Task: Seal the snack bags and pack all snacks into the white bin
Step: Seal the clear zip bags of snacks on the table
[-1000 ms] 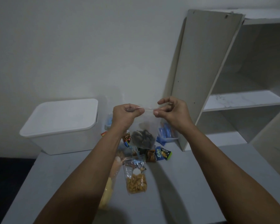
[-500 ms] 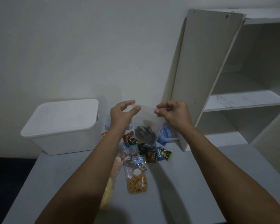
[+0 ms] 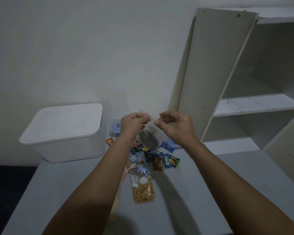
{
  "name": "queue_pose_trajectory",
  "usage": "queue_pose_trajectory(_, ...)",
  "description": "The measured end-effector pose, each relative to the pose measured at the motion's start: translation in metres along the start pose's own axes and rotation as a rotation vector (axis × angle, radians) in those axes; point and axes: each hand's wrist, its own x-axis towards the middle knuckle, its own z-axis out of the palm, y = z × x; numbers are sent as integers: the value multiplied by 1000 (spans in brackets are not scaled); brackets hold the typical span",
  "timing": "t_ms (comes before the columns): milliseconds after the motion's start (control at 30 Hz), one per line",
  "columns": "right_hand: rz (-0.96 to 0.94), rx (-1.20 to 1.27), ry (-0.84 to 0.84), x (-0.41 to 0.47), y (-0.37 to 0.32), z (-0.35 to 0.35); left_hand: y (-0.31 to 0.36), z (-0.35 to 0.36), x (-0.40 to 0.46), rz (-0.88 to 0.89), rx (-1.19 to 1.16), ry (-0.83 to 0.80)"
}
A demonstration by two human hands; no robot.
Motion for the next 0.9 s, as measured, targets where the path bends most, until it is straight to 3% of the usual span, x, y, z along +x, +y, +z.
queue_pose_trajectory(133,53,21,-10,6,-3,1,1,1,-2,56,17,2)
queue_pose_trajectory(333,17,-140,-72,7,-4,6,-3,-1,0,74,45,7)
queue_pose_trajectory(467,104,-51,-113,11,-5,4,-5,-4,1,101,75,-35)
queue_pose_trajectory(667,187,70,-276,14,-11,-8,-10,-7,7,75,43,48)
queue_pose_trajectory(900,163,129,-114,2,-3,7,-15,0,4,-48,173,-67)
